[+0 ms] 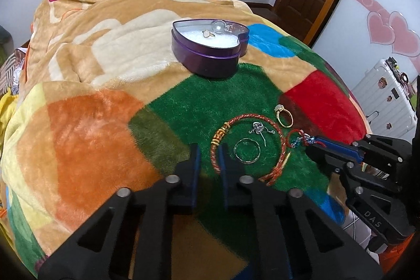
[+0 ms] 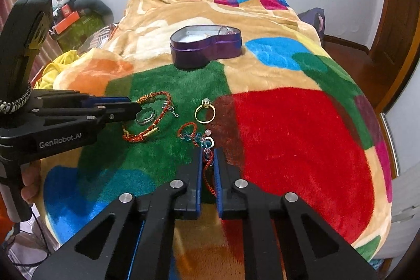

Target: Organize jewelry

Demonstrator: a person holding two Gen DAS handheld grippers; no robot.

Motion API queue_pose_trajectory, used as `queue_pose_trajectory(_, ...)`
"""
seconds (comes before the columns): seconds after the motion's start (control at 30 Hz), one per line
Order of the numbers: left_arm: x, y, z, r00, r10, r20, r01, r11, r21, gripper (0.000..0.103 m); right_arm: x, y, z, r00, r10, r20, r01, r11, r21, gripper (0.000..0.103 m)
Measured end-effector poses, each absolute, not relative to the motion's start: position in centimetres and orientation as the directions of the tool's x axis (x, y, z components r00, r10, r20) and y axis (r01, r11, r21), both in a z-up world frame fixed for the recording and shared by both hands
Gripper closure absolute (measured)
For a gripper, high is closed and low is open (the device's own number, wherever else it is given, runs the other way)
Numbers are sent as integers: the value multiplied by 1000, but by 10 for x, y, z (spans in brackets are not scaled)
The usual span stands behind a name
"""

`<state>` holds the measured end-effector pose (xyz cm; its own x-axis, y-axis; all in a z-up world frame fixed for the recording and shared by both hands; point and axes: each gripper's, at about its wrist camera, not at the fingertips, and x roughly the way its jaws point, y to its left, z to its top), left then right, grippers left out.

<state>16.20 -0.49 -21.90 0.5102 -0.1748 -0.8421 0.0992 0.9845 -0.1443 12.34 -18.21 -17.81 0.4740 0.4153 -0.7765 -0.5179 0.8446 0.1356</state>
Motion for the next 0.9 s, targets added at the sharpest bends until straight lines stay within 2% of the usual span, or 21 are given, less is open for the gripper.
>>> queue_pose_trajectory(0.03,162,-4,-218,510,-176,-842,101,984,-145,100,123,-182,-177,475,419,-773,-519,844,139,96)
queue_pose_trajectory(0.13,161,-4,-214,520,-173,-836,107,985,-138,101,123,-184,-170,488,429,-760,-517,844,144,96)
queue_pose_trajectory(0.9,164,20,-144,682,-157,-715,97,987,-125,102,147,-188,-104,627,462,-627,-492,859,142,96)
